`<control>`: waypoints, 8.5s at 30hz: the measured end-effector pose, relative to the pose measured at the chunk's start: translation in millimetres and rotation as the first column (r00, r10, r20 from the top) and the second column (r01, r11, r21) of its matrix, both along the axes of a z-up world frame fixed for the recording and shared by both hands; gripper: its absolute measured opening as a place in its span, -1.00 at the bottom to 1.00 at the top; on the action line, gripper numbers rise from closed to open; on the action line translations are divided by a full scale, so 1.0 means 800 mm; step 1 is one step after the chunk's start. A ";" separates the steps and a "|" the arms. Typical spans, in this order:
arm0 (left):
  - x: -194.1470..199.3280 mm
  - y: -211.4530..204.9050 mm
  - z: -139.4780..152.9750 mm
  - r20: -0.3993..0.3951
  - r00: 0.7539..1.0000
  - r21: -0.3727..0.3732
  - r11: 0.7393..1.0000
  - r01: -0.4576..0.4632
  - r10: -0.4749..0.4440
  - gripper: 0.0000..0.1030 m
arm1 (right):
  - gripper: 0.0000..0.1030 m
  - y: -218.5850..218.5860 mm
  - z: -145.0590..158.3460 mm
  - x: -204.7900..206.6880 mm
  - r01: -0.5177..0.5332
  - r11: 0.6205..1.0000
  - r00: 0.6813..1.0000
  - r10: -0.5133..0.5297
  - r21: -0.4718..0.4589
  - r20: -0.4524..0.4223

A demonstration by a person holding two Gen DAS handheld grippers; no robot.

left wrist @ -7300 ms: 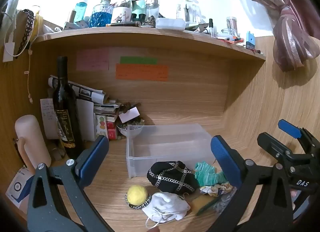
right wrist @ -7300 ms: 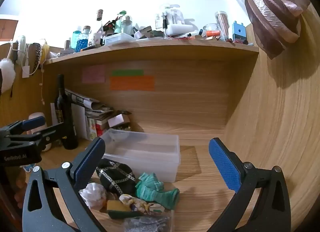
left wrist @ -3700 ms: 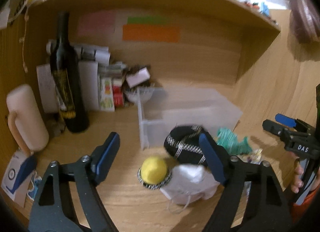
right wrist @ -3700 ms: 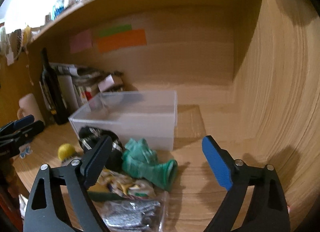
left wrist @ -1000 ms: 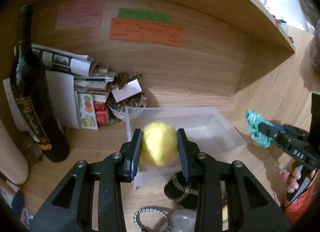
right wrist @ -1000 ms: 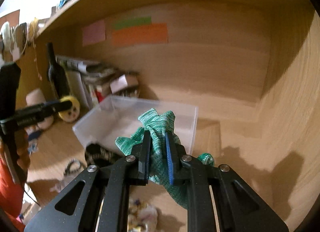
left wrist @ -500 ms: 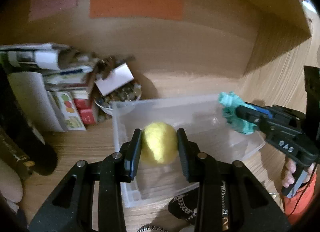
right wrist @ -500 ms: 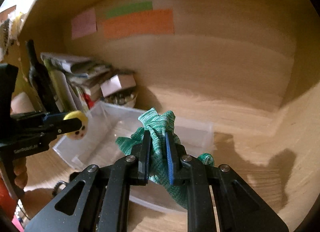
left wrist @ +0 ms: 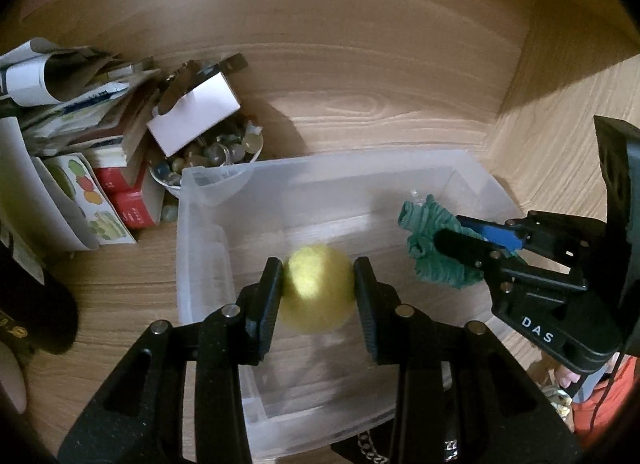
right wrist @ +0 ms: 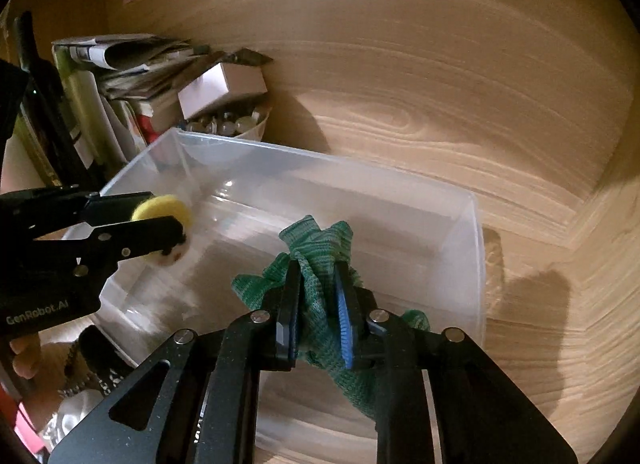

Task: Organize soft objects
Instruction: 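Carry the ball with the left gripper while the right carries the sock into the bin, then move the left gripper to the cord bracelet while the right approaches the black beanie, then close the left gripper on the bracelet while the right gripper grasps the black beanie, then lower the bracelet with the left gripper while the right drops the beanie into the bin, then move the left gripper to the white pouch while the right approaches the patterned cloth, then close the left gripper on the white pouch while the right grasps the patterned cloth, then carry the pouch with the left gripper while the right carries the cloth into the bin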

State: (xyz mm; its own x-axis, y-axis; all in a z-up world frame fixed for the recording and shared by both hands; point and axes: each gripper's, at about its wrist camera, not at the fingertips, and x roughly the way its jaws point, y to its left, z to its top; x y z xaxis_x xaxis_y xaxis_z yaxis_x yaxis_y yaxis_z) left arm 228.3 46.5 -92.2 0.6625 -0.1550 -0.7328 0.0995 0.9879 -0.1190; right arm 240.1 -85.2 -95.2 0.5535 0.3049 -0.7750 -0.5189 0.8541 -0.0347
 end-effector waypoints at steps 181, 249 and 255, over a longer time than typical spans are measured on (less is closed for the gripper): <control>-0.198 0.005 -0.057 -0.063 0.993 -0.188 0.978 0.085 -0.099 0.49 | -0.70 -0.087 -0.006 -0.191 0.021 0.987 0.999 -0.016 0.160 -0.033; -0.047 0.004 0.004 0.100 0.995 0.017 1.000 -0.002 0.000 -0.64 | -0.69 -0.020 0.021 -0.041 0.017 0.994 0.998 -0.024 0.105 0.062; -0.055 0.007 0.010 0.098 0.995 0.004 1.000 -0.006 0.005 -0.41 | -0.22 -0.020 0.023 -0.043 0.011 0.995 0.997 -0.019 0.101 0.074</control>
